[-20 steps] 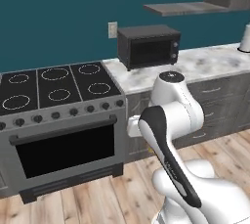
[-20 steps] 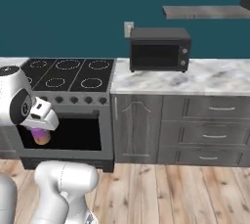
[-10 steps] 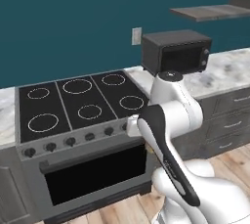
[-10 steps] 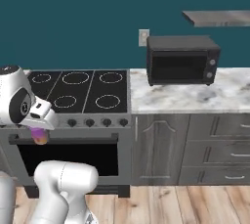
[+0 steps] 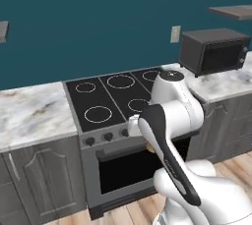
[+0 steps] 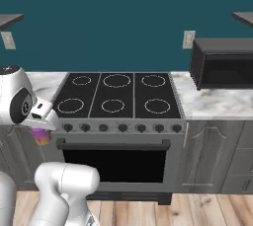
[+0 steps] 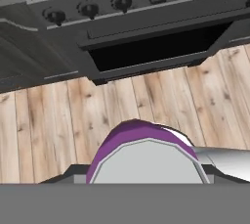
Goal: Four empty soda cans are scattered around the kitchen. Gather all the cans and cluster them next to the stove for recycling.
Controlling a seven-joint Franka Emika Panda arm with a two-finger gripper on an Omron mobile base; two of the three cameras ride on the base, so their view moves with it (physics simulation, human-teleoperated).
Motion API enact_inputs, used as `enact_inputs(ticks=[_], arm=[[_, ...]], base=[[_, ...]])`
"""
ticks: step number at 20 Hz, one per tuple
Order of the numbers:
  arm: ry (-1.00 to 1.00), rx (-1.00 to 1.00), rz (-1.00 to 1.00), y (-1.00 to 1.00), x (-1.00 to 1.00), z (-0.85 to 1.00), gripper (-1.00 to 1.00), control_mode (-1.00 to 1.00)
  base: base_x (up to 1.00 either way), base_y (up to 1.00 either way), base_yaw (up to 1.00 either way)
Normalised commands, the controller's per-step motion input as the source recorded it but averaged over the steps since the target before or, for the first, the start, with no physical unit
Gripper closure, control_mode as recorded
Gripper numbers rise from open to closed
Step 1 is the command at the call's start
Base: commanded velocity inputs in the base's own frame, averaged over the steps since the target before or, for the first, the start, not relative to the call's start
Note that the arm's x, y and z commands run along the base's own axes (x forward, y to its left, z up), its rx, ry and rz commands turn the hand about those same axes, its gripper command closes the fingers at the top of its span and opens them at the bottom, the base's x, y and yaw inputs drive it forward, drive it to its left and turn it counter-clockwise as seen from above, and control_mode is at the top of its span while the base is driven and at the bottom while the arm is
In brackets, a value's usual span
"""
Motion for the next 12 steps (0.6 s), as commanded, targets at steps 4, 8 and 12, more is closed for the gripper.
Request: enact_inputs(ticks=[4,8,12], arm=[[0.0,0.0,0.0,0.0,0.0,0.0,1.0,1.0],[0.0,0.0,0.0,0.0,0.0,0.0,1.0,1.0],[0.0,0.0,0.0,0.0,0.0,0.0,1.0,1.0]], base=[[0.13,0.68,0.16],[0.1,0.65,0.17],[0.05,0.69,0.16]])
